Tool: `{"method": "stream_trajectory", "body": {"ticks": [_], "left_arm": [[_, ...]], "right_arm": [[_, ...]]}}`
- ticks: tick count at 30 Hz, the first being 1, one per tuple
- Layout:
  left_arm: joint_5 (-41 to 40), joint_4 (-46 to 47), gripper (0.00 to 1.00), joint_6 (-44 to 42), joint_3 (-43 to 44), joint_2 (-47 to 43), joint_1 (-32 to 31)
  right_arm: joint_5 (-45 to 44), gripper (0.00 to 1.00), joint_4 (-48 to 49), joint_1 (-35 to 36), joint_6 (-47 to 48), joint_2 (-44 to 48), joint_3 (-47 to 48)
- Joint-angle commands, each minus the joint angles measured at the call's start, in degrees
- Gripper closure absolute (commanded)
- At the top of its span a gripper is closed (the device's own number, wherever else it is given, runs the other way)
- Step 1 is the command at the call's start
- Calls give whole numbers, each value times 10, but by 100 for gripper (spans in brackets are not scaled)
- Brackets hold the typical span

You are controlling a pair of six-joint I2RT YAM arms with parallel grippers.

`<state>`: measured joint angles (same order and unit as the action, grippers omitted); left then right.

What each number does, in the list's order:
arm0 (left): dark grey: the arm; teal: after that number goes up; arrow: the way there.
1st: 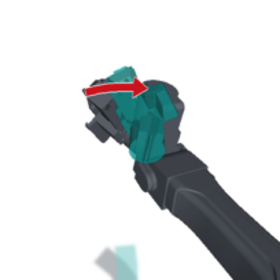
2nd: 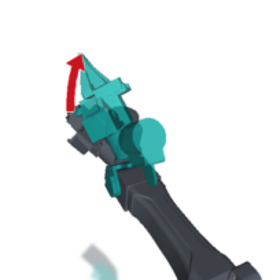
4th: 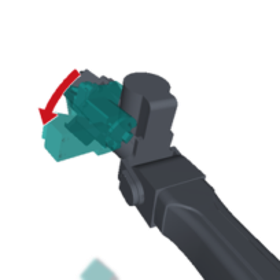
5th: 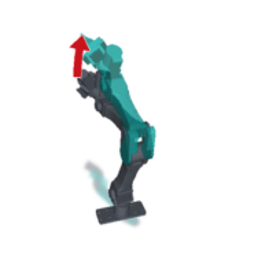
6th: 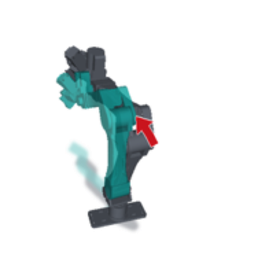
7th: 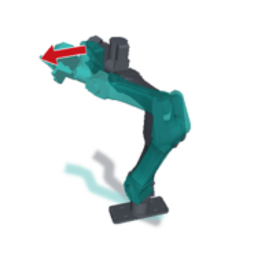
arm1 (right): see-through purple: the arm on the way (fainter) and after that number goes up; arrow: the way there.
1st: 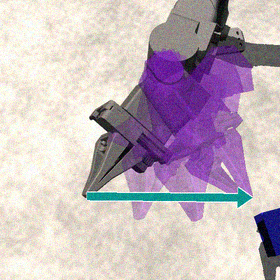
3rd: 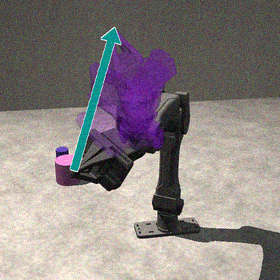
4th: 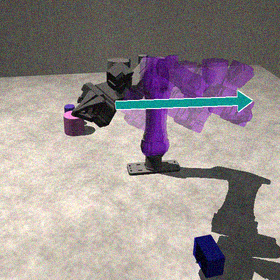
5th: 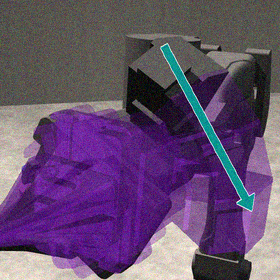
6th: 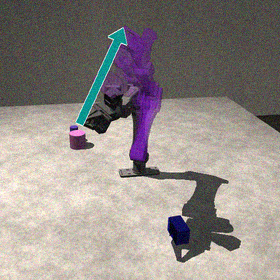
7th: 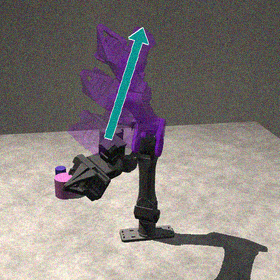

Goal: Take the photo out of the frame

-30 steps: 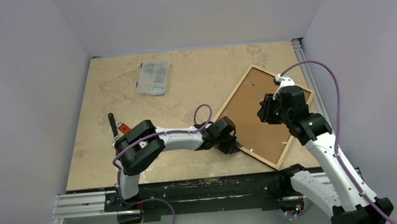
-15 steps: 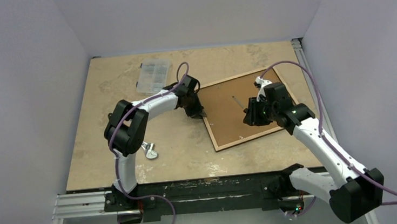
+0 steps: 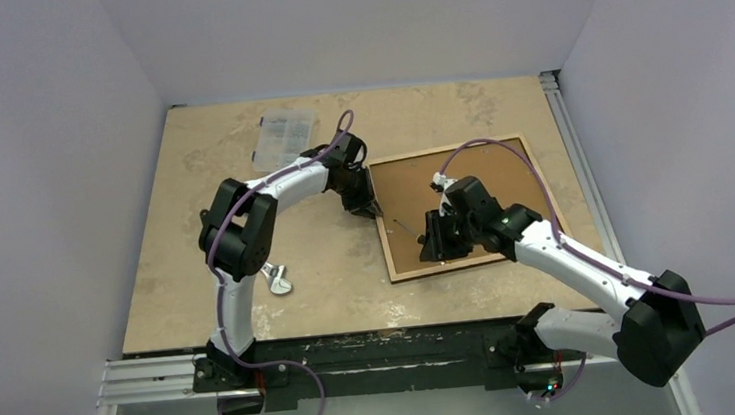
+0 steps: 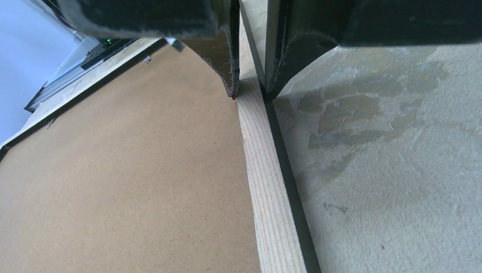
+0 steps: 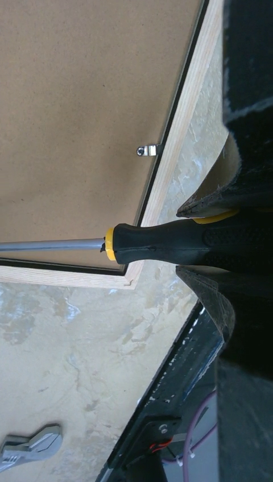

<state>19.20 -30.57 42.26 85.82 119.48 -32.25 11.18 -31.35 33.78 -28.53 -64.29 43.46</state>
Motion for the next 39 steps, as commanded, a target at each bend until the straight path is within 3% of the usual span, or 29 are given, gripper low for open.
{"method": "stream_trajectory", "body": {"ticks": [1,21,39], "left_arm": [[39,14,100,-41,-2,-16,-3],[53,45,100,-8,-25,-13,-4],[63,53,100,3,-28,-6,-4]], "right_arm": [[-24,100,5,24,-31,-2,0],[-67,100,39,71,-69,-38,-25],[-51,100,47,93,-86,-27,-37]]}}
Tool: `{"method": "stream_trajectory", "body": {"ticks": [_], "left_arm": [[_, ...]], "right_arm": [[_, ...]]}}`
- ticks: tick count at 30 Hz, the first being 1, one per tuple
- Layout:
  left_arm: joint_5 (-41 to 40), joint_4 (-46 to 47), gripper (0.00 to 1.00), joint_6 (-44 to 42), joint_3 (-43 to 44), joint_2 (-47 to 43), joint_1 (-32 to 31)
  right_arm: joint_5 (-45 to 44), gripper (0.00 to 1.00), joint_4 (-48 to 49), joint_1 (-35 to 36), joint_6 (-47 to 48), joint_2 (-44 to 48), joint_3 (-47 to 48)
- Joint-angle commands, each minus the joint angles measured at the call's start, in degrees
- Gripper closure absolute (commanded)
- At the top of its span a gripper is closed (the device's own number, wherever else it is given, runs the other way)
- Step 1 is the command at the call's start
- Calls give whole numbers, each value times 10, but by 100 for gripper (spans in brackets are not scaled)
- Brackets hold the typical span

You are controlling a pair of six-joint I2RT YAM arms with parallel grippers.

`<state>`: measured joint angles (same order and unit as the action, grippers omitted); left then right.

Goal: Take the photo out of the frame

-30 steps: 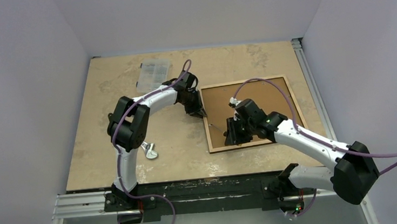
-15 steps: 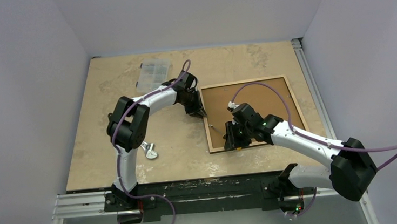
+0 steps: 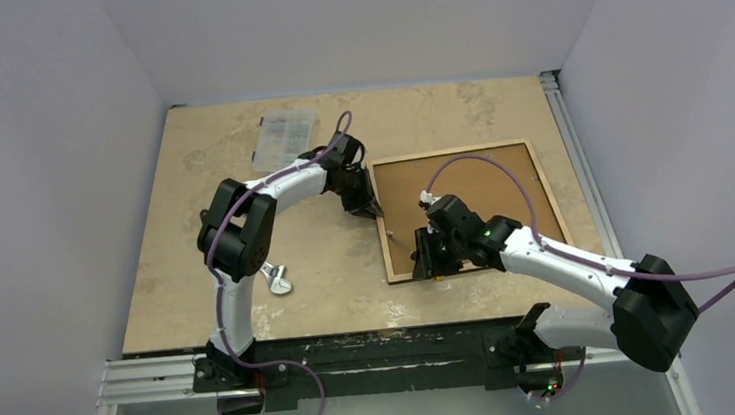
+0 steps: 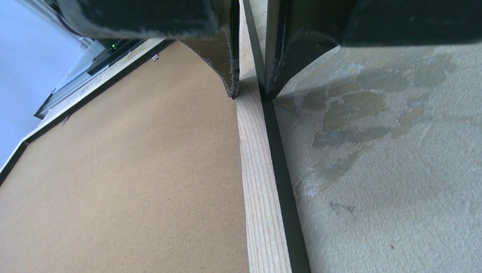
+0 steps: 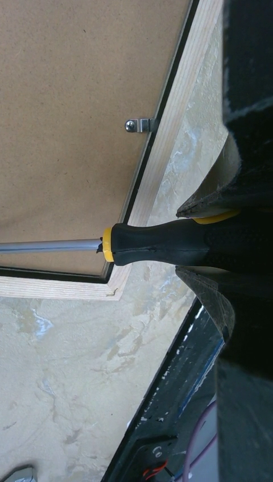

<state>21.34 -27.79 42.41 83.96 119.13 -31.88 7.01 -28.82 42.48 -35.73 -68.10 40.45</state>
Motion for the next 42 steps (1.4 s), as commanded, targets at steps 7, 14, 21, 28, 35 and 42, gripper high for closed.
{"method": "stream_trajectory", "body": {"ticks": [7,14,21,28,35,42], "left_arm": [[40,24,100,0,-12,-6,-8],[40,29,100,3,-18,-7,-8],[43,34,100,7,-22,-7,-8],[44,34,100,7,-23,-7,-8],[43,34,100,7,-23,-7,-7],[42,33,100,7,-21,-6,-8]], "right_arm": [[-16,100,49,6,-15,-13,-5],[-43,100,56,9,-27,-16,-8],[-87,100,36,9,-47,-26,-9],[-102,100,21,8,-56,-26,-7],[-119,100,5,8,-59,-15,-3],[-145,100,-29,8,-60,-13,23]]}}
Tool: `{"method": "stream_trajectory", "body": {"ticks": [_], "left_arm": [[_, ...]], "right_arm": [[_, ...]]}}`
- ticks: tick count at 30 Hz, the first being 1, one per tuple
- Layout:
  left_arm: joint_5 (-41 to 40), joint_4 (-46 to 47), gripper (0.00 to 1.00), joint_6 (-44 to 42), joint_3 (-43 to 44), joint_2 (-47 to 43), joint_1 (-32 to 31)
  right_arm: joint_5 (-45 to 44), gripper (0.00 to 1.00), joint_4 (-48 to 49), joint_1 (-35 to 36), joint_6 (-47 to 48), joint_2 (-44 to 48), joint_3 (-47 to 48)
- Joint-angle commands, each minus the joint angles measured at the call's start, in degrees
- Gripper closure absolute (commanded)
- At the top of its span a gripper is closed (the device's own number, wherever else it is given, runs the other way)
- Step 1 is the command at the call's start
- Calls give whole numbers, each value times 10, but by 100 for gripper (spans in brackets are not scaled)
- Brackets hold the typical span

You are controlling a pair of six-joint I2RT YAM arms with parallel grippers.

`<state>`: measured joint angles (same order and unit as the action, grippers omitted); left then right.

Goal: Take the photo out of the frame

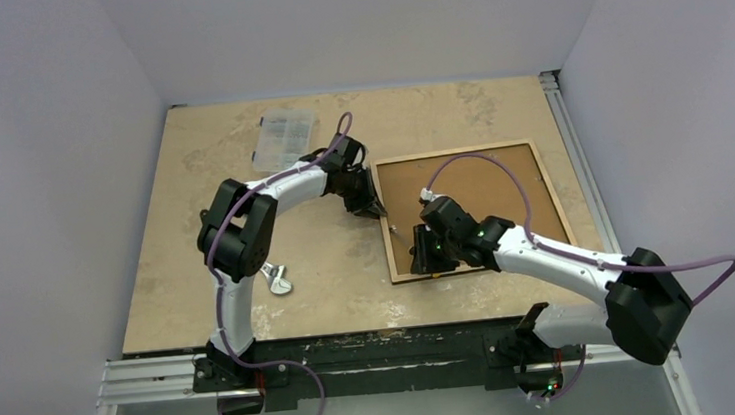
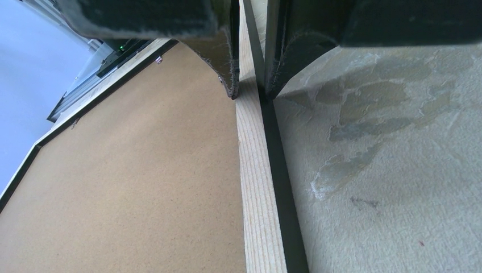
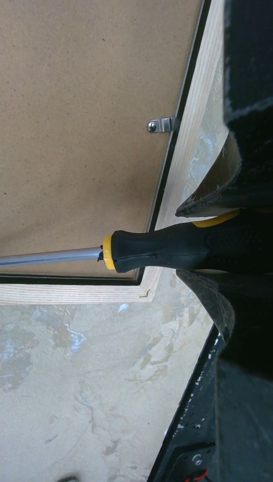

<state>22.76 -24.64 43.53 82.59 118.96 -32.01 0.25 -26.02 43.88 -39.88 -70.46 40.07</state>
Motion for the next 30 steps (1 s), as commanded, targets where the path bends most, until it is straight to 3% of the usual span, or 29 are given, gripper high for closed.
{"method": "stream_trajectory", "body": {"ticks": [1,11,17,23,27,30], "left_arm": [[27,0,100,-4,-7,-5,-7],[24,-3,100,-5,-4,-3,-6],[27,-5,100,-3,-2,-1,-7],[25,-6,100,-6,2,0,-6],[-7,18,70,7,-28,-30,-6],[-28,20,58,14,-42,-54,-7]], "right_arm": [[-79,100,-63,-5,-19,14,32],[-100,100,-104,-6,-14,65,74],[-36,100,-51,-5,1,63,49],[-44,100,-59,-5,17,72,54],[-60,100,-75,-5,19,87,52],[-65,100,-77,-5,15,106,43]]}}
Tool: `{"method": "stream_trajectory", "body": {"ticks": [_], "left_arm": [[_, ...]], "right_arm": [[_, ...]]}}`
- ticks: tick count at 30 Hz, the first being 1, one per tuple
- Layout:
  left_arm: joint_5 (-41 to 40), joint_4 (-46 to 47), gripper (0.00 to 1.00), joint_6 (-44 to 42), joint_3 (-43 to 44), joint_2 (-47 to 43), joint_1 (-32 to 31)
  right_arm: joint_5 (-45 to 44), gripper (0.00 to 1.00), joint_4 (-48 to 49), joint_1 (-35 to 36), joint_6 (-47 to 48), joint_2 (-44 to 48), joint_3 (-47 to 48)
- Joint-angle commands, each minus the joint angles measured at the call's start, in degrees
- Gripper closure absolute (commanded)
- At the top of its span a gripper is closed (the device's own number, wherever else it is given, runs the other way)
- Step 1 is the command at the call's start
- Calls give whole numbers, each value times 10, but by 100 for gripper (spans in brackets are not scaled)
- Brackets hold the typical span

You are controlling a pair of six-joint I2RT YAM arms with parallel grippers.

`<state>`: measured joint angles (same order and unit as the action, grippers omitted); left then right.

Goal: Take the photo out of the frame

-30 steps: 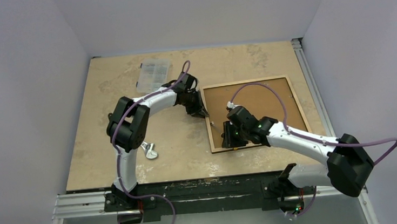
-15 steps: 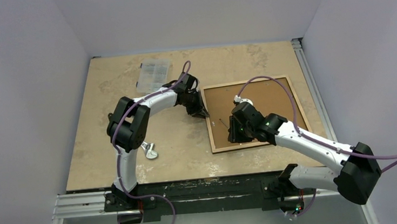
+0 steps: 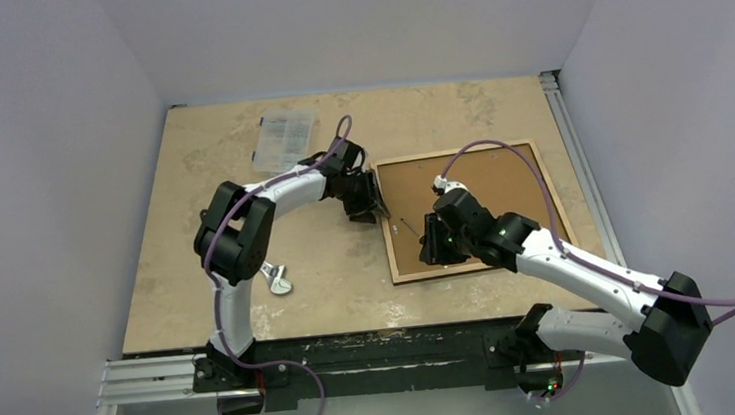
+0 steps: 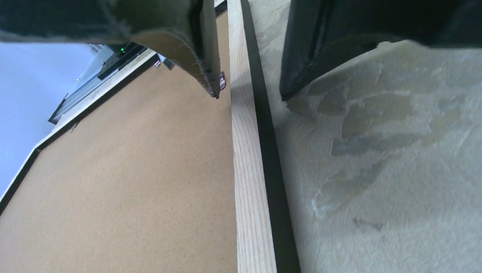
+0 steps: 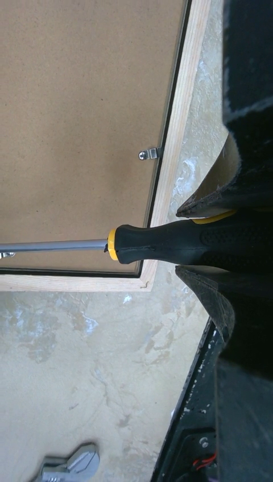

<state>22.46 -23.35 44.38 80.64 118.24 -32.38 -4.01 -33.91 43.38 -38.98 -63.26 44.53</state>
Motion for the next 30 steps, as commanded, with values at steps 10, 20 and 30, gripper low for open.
{"method": "stream_trajectory", "body": {"ticks": [10,20,30], "left_arm": [[-42,71,48,55,-126,-131,-46],[-85,95,53,66,-207,-185,-118],[-127,37,53,81,-208,-223,-152]], "right_arm": [[-29,100,-7,0,5,68,-25],[-35,100,-28,0,-3,116,-32],[-49,100,-25,0,-20,166,-52]]}}
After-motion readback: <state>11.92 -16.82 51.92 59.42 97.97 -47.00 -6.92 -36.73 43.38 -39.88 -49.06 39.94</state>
